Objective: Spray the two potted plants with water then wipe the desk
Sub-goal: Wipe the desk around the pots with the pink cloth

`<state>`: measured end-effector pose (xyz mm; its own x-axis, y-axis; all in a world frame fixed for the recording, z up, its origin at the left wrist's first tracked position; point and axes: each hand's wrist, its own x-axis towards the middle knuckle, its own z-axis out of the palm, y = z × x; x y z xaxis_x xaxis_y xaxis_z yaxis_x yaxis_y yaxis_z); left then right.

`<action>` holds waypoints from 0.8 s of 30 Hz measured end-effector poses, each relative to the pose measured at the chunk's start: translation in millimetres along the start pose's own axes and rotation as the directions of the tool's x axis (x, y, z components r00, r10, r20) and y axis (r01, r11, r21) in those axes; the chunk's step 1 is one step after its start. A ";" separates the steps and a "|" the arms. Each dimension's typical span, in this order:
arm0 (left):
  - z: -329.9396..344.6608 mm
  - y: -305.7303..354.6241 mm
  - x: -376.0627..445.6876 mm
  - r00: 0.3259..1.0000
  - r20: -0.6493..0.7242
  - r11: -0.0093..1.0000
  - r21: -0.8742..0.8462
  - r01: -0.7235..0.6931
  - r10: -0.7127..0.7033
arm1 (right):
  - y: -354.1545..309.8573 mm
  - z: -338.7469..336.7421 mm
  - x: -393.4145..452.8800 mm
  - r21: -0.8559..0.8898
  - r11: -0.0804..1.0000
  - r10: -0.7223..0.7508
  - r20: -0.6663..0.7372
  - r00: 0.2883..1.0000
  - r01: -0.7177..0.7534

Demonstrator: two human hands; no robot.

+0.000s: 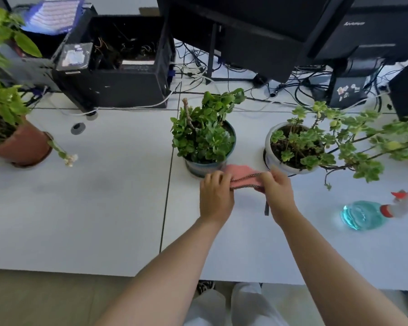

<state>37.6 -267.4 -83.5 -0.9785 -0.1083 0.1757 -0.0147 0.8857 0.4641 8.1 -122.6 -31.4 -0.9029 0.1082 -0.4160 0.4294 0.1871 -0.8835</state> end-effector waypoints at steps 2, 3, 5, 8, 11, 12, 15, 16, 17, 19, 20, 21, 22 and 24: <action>16.1 -6.0 -15.0 0.991 0.118 0.998 0.024 -0.062 0.059 | 26.2 -11.4 -2.3 -0.253 0.966 0.039 -0.042 0.998 -0.048; 28.2 -9.4 -23.2 0.972 0.225 0.997 0.012 -0.076 0.071 | 44.9 -17.0 -0.5 -0.372 0.923 0.075 -0.063 0.995 -0.093; 41.2 -14.6 -40.0 0.887 0.457 0.997 -0.068 -0.041 0.067 | 78.6 -22.2 1.0 -0.562 0.809 0.132 -0.118 0.984 -0.176; 48.5 -17.9 -55.5 0.871 0.480 0.959 -0.188 0.214 -0.101 | 115.1 -17.1 0.4 -0.784 0.620 -0.006 -0.042 0.999 -0.030; 41.7 -30.0 -47.9 0.857 0.276 0.827 -0.254 0.501 -0.435 | 123.5 8.5 9.8 -0.808 0.468 -0.104 0.351 0.930 0.357; 38.7 -36.7 -40.9 0.831 0.236 0.785 -0.278 0.554 -0.503 | 124.7 17.4 14.9 -0.784 0.393 -0.110 0.478 0.872 0.480; 35.3 -58.6 -13.7 0.789 0.165 0.736 -0.289 0.613 -0.592 | 141.3 37.4 36.3 -0.701 0.218 -0.115 0.672 0.731 0.679; 35.9 -63.1 -3.3 0.786 0.152 0.733 -0.290 0.615 -0.599 | 146.6 41.1 41.3 -0.700 0.216 -0.115 0.674 0.730 0.680; 38.5 -66.4 7.6 0.794 0.139 0.734 -0.314 0.602 -0.592 | 147.9 43.5 44.7 -0.714 0.233 -0.107 0.656 0.747 0.660; 46.6 -68.9 27.2 0.822 0.106 0.717 -0.435 0.545 -0.560 | 150.1 42.0 49.3 -0.782 0.300 -0.129 0.535 0.835 0.547; 51.1 -68.3 33.1 0.818 0.084 0.689 -0.495 0.530 -0.568 | 151.3 40.4 51.3 -0.821 0.359 -0.128 0.428 0.895 0.444; 56.0 -67.7 36.7 0.801 0.065 0.656 -0.535 0.532 -0.595 | 149.0 38.7 54.2 -0.845 0.420 -0.107 0.317 0.942 0.332; 60.6 -67.1 38.9 0.781 0.051 0.632 -0.555 0.540 -0.622 | 145.8 38.0 59.0 -0.849 0.471 -0.082 0.228 0.970 0.239; 64.6 -66.6 40.0 0.771 0.026 0.637 -0.546 0.545 -0.637 | 136.2 39.8 69.1 -0.847 0.512 -0.048 0.141 0.989 0.146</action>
<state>-13.8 -301.5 -163.5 -0.7500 -0.6357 -0.1826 -0.4299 0.2587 0.8650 3.5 -128.5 -189.0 -0.9161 -0.0397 -0.3990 0.1033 0.9382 -0.3305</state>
